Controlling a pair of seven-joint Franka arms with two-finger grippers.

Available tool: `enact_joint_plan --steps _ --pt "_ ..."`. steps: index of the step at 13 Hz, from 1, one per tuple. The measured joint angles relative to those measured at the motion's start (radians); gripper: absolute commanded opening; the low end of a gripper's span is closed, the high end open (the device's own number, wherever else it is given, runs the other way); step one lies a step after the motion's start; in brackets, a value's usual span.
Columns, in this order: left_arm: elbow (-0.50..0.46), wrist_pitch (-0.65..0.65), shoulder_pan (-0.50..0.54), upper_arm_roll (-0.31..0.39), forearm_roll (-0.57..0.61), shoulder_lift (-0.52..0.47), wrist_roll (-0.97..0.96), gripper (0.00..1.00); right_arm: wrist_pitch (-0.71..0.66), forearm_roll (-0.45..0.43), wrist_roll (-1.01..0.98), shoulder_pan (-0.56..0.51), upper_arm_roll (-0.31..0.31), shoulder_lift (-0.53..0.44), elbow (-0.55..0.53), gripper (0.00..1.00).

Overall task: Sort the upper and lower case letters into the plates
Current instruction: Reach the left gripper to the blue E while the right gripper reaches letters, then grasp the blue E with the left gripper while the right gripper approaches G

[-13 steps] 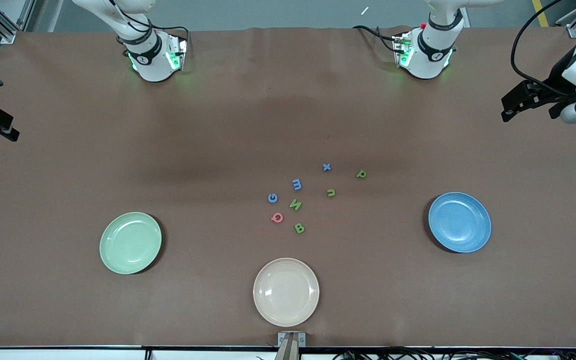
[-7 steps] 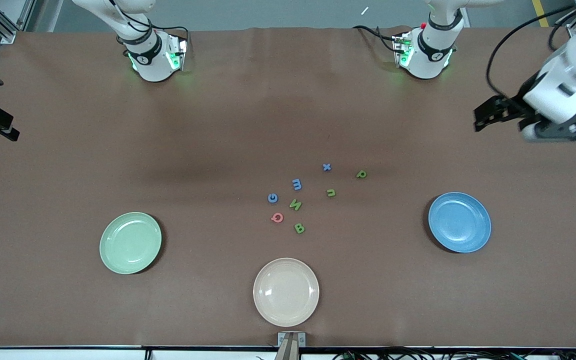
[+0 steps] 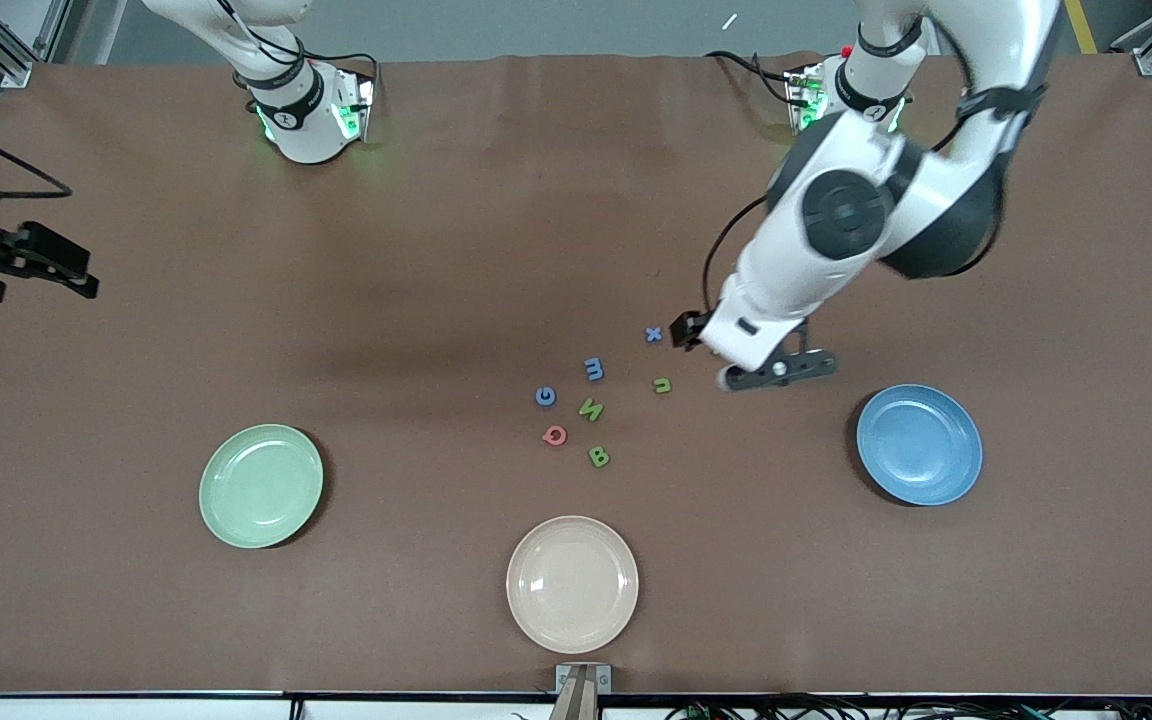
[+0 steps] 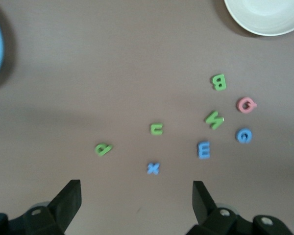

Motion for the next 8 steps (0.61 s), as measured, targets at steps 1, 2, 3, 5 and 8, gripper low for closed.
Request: enact_joint_plan --steps 1,2,3,5,8 --pt "0.002 0.046 -0.034 0.001 0.043 0.050 -0.041 0.93 0.001 0.000 0.082 0.035 0.002 0.026 -0.002 1.00" --pt "0.007 0.087 -0.064 0.002 0.071 0.098 -0.099 0.89 0.005 0.000 0.172 0.081 0.003 0.056 -0.004 1.00" --pt "0.020 0.140 -0.089 0.002 0.084 0.148 -0.158 0.87 0.019 0.000 0.261 0.134 0.005 0.089 -0.006 1.00" --pt "0.064 0.248 -0.137 0.006 0.091 0.249 -0.247 0.74 0.086 0.000 0.427 0.231 0.007 0.157 -0.010 1.00" --pt "0.116 0.293 -0.197 0.017 0.116 0.346 -0.287 0.67 0.212 0.000 0.648 0.343 0.008 0.256 -0.014 1.00"
